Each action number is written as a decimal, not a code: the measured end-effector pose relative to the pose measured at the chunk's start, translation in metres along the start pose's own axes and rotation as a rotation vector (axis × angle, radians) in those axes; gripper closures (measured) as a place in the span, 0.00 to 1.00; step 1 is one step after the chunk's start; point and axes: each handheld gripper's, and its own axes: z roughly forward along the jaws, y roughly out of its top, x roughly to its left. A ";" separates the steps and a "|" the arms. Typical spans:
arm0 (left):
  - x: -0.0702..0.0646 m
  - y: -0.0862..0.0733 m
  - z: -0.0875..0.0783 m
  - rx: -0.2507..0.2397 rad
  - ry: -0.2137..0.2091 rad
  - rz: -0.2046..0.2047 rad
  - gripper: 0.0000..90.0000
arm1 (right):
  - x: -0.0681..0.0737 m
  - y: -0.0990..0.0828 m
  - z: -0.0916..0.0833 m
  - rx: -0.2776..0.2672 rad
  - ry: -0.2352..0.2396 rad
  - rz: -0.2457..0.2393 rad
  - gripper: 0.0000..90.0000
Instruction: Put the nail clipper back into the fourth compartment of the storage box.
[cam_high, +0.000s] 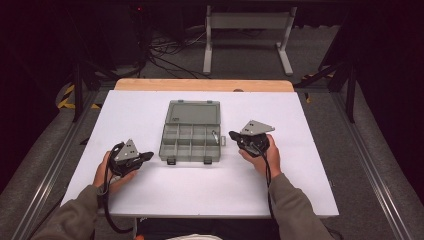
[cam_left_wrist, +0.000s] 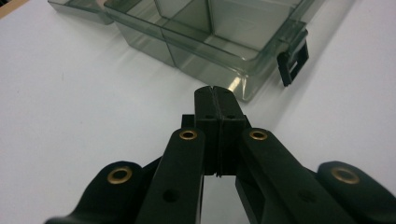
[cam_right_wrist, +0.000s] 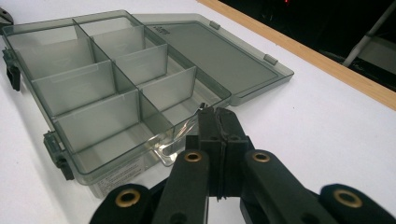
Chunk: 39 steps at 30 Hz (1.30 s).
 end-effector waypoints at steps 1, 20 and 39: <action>0.002 0.002 0.001 -0.001 -0.002 -0.002 1.00 | 0.000 0.001 0.001 0.005 -0.002 -0.001 1.00; 0.056 0.036 0.028 0.017 0.038 -0.011 1.00 | -0.029 0.027 0.046 0.173 0.015 -0.001 1.00; 0.093 0.061 0.063 0.045 0.061 -0.088 1.00 | -0.060 0.023 0.082 0.278 -0.004 0.040 1.00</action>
